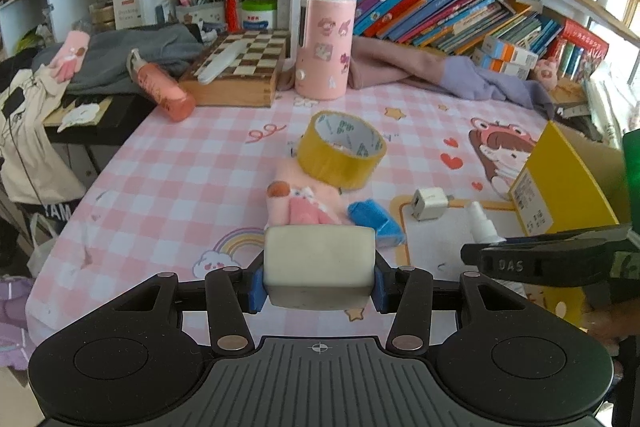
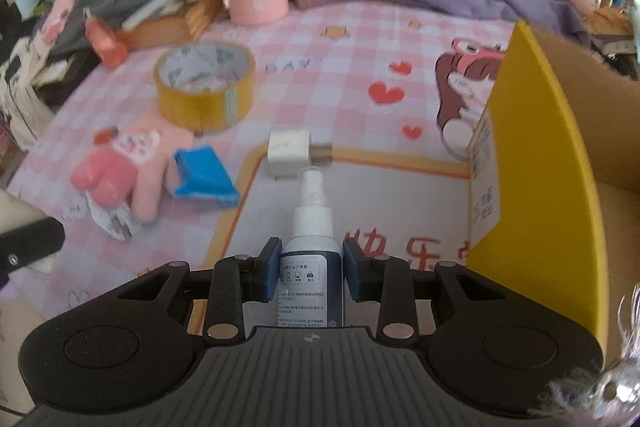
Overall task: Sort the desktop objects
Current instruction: 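Close the left tool on the eraser block while the right tool grasps the white spray bottle, then lift the eraser and spray bottle and carry both toward the yellow box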
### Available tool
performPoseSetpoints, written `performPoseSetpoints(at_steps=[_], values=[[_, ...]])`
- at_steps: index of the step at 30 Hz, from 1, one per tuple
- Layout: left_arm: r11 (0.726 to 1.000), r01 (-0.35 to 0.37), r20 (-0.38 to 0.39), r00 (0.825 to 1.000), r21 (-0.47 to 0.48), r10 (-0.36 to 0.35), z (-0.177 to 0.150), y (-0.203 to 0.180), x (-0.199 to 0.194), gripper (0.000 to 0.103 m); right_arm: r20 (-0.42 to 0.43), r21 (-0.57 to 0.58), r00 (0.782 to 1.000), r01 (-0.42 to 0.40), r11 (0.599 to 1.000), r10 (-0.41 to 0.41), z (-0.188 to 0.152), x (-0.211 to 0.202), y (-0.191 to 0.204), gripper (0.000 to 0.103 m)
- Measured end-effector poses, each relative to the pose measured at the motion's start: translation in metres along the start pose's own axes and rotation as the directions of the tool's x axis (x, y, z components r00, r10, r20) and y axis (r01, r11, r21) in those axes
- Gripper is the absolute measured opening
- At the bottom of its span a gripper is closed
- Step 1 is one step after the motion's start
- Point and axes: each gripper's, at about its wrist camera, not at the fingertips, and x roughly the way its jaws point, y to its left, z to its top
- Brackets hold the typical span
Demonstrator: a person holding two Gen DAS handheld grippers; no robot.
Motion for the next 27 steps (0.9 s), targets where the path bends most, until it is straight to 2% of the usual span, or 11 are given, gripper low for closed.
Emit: performPoseSetpoints(at_steps=[7,14,18,23,27], values=[[0.999,0.042,0.062,0.997,0.030,-0.044,0.004,0.001,-0.018,0.046,0.095,0.065,0.995,-0.021,0.998,0.015,0.005,-0.039,0.002,0.030],[0.995,0.103,0.099,0.990,-0.001,-0.103,0.000,0.010,-0.043,0.046,0.163,0.064,0.986,-0.054,0.996,0.043,-0.002,-0.080,0.019,0.030],[0.991,0.134,0.103,0.985,0.025,-0.135,-0.010,0.011,-0.057,0.046,0.192,0.046,0.980,-0.053,0.998,0.043,-0.017,-0.097,0.032,0.030],[0.987,0.125,0.119,0.983,0.102,-0.136,-0.029,0.008,-0.076,0.046,0.210,0.020,0.977,-0.035,0.999,0.030,-0.041,-0.114,0.047,0.030],[0.982,0.137,0.116,0.981,0.130,-0.152,-0.045,0.008,-0.090,0.046,0.208,0.013,0.978,-0.022,1.000,0.018,-0.061,-0.127,0.054,0.030]])
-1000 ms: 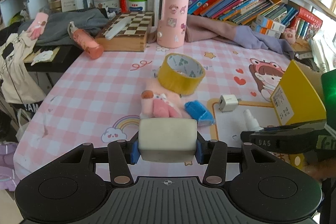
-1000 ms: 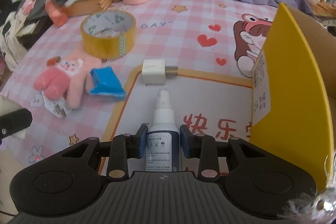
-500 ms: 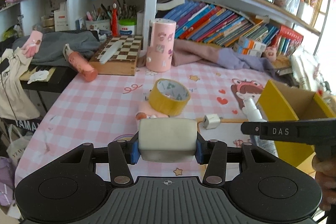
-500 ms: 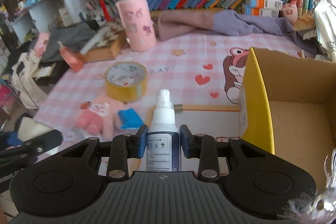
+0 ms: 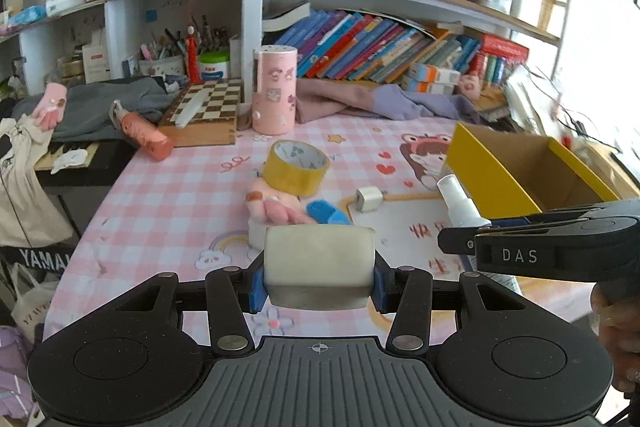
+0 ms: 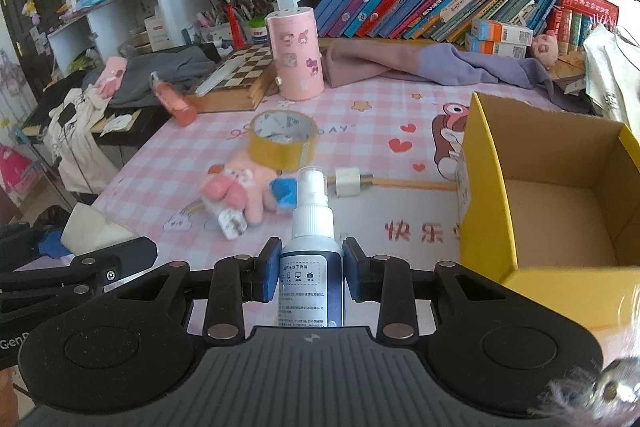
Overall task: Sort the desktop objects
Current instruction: 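Lift the eraser and spray bottle and carry both toward the yellow box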
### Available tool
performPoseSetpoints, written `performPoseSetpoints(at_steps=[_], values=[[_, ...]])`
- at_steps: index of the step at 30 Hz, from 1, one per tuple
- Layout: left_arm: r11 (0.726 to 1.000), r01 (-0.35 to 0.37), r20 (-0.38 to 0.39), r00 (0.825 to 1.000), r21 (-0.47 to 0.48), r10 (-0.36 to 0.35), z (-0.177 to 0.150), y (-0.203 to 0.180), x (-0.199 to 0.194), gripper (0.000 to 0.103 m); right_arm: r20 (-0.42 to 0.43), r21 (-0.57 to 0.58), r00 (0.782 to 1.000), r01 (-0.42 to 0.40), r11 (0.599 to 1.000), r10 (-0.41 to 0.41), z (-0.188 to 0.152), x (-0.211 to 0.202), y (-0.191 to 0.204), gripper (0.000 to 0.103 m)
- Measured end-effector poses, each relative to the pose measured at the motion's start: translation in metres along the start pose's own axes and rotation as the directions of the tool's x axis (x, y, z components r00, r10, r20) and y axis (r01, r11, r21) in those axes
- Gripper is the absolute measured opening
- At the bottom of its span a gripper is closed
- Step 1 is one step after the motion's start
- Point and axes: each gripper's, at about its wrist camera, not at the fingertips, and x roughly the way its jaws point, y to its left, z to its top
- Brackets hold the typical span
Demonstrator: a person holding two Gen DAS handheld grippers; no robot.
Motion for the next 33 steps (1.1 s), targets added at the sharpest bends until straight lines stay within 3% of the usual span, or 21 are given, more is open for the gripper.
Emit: performPoseSetpoints(at_steps=[20,33], values=[[0.995,0.072,-0.046,0.997,0.068,-0.069,-0.043,-0.015,-0.046,0.046,-0.025,0.051,0.999,0.028,0.998,-0.027,-0.070,-0.058,0.009,0.030],[0.967,0.194,-0.100,0.979,0.165,-0.179,-0.053,-0.049,-0.044,0.046,-0.050,0.168,0.996,0.085,0.982,-0.078,-0.104,-0.084,-0.010,0.030]])
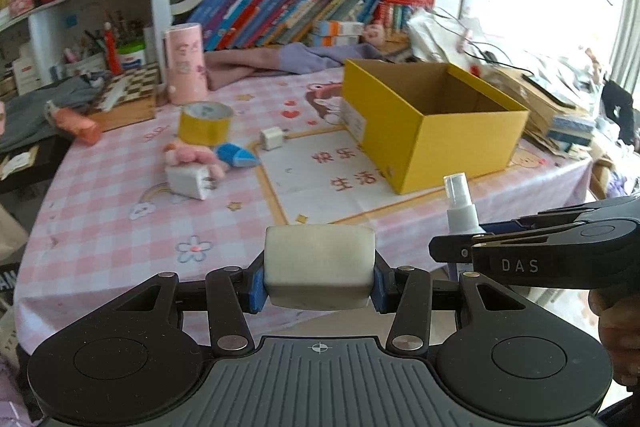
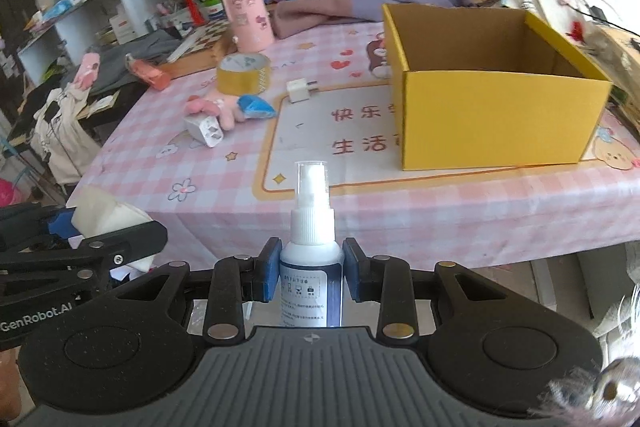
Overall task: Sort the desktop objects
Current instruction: 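Lift the eraser and spray bottle and carry both toward the yellow box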
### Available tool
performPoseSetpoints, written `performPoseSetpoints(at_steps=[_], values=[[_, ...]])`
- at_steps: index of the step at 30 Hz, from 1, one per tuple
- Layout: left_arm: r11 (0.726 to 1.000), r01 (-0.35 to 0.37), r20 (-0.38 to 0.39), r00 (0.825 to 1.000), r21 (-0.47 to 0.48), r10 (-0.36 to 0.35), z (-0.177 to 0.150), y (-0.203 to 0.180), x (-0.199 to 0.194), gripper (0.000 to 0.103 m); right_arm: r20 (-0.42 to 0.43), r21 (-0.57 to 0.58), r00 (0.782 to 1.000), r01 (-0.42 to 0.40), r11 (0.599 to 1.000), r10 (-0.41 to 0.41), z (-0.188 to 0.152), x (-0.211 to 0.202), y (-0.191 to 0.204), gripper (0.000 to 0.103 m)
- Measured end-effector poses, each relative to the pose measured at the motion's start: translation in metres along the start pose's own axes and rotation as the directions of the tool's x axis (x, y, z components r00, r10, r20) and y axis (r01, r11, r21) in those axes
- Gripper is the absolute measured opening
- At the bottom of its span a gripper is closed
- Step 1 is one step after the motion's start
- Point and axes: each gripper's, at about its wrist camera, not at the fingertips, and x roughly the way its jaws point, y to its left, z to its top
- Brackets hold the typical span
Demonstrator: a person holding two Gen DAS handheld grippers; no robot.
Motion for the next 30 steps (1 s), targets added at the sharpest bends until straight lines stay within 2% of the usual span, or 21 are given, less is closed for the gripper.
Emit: performPoseSetpoints(at_steps=[9,20,30], values=[[0.995,0.090,-0.020,0.996,0.052,-0.089,0.004,-0.021,0.012,0.046,-0.004,0.064,0.997,0.074,0.995,-0.074,-0.012,-0.016,-0.023,0.030],[0.971,0.196,-0.054,0.980,0.134,-0.191,0.009,-0.053,0.025,0.046,-0.021,0.142,0.987,0.161,0.977,-0.160,-0.024,-0.031,-0.046,0.030],[0.949,0.256,-0.078,0.966,0.183,-0.245,0.013,-0.076,0.035,0.046,-0.037,0.184,0.979,0.206,0.961,-0.202,-0.031,-0.040,-0.065,0.030]])
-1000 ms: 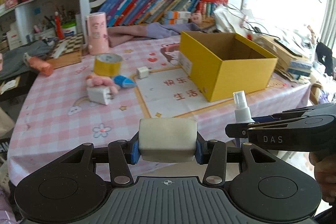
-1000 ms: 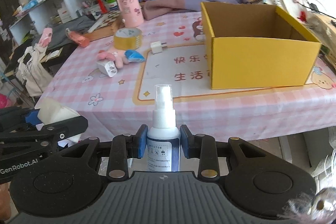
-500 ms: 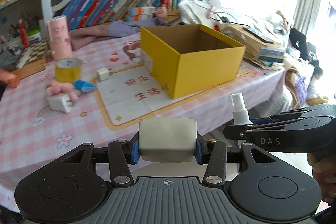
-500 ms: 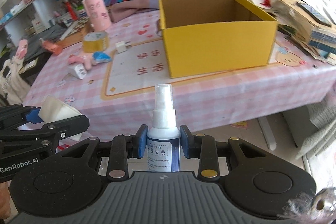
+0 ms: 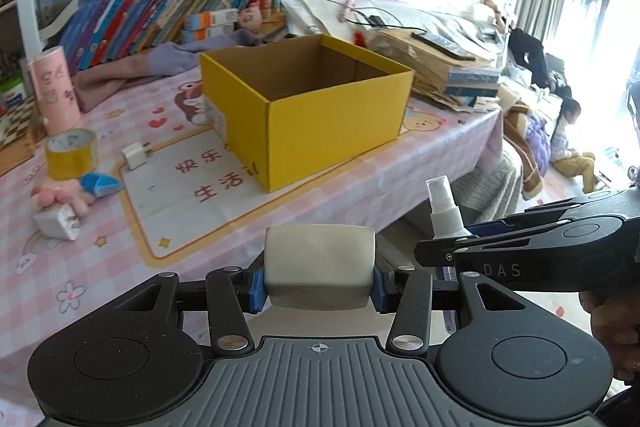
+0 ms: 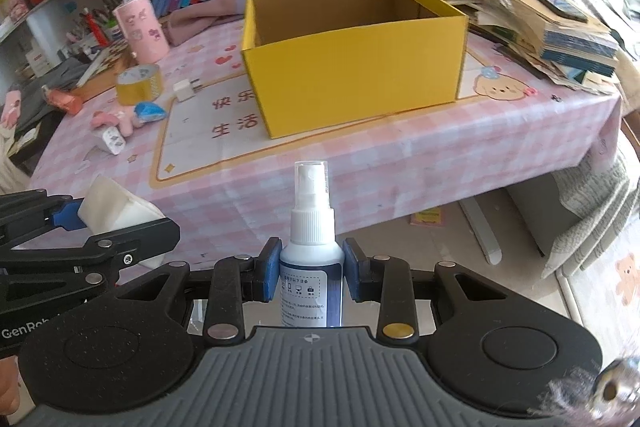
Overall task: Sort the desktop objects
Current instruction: 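Lift the eraser and spray bottle and carry both toward the yellow box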
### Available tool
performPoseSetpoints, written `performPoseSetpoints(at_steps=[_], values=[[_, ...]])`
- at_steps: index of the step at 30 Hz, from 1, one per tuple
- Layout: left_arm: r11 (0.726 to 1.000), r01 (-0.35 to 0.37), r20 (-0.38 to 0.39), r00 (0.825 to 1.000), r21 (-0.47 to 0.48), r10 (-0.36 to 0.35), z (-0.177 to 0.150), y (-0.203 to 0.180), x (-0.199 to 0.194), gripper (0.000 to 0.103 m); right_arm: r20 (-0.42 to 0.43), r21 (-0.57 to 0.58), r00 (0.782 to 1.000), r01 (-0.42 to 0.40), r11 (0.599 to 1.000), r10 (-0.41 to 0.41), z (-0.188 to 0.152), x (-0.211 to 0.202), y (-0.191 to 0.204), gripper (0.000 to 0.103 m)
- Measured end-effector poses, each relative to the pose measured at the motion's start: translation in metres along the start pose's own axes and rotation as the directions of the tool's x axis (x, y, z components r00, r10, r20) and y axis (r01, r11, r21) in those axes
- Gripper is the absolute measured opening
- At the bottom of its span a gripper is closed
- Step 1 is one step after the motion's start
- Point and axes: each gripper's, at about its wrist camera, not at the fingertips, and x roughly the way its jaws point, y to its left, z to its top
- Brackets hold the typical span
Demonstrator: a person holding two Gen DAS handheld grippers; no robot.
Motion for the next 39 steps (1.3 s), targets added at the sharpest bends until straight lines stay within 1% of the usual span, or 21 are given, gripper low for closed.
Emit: performPoseSetpoints(at_steps=[8,18,31,36,39], values=[[1.000,0.019,-0.007,1.000,0.018,-0.019,0.010,-0.015,0.014,0.046,-0.004,0.029,1.000,0.021,0.999,-0.021,0.003,-0.001,-0.021,0.030],[1.000,0.004,-0.010,1.000,0.023,-0.004,0.023,-0.027,0.028,0.046,-0.013,0.031,1.000,0.006,0.999,-0.006,0.016,0.007,-0.043,0.030],[0.998,0.014,-0.023,1.000,0.063,-0.012,0.039,-0.045,0.051,0.046,-0.019,0.057,1.000,0.004,0.998,-0.003,0.032,0.018,-0.072,0.030],[0.997,0.015,-0.012,1.000,0.072,-0.014,0.048,-0.050,0.056,0.046,-0.013,0.063,1.000,0.003,0.998,-0.002,0.038,0.020,-0.083,0.030],[0.998,0.014,0.008,1.000,0.065,-0.014,0.057,-0.051,0.057,0.046,0.013,0.074,1.000,-0.020,0.997,0.019,0.045,0.019,-0.090,0.030]])
